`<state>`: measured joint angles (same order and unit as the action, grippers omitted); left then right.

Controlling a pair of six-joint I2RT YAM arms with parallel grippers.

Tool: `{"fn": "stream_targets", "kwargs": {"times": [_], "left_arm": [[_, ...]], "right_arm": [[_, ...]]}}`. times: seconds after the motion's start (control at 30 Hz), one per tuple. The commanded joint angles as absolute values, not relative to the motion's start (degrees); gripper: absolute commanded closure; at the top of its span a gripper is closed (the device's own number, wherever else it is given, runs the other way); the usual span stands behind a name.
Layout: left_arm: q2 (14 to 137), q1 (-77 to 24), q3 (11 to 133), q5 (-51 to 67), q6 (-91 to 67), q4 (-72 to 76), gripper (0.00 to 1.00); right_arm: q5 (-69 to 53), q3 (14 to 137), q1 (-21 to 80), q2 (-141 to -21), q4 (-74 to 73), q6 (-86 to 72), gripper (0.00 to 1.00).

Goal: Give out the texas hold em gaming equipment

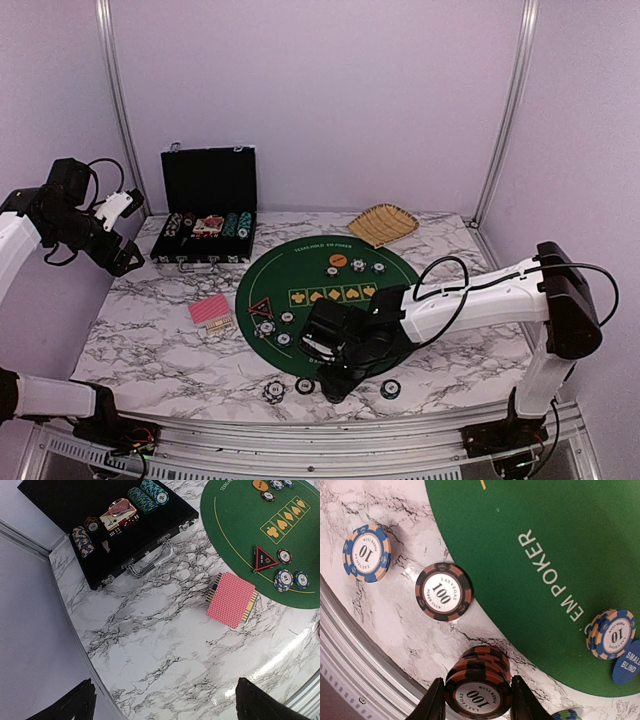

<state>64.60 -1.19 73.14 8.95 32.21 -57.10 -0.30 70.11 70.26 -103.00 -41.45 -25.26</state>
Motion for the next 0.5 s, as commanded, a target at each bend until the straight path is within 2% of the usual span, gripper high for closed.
{"fn": "stream_targets", "kwargs": {"times": [0.0,0.23,0.47], "left_arm": [[64.2,-1.3,74.8,9.4,32.3,-58.8,0.01],[64.3,-1.3,74.8,9.5,32.3,-58.8,0.01],[64.2,-1.3,75.0,9.1,32.3,-58.8,0.01]], "right_arm": [[2.3,74.0,70.7,-101.0,-44.3,-24.9,0.78],[2.9,76.3,68.6,-99.0,-46.6,-24.3,0.81],[3.8,74.3,60.7,-94.7,-47.3,-22.3,0.81]]}}
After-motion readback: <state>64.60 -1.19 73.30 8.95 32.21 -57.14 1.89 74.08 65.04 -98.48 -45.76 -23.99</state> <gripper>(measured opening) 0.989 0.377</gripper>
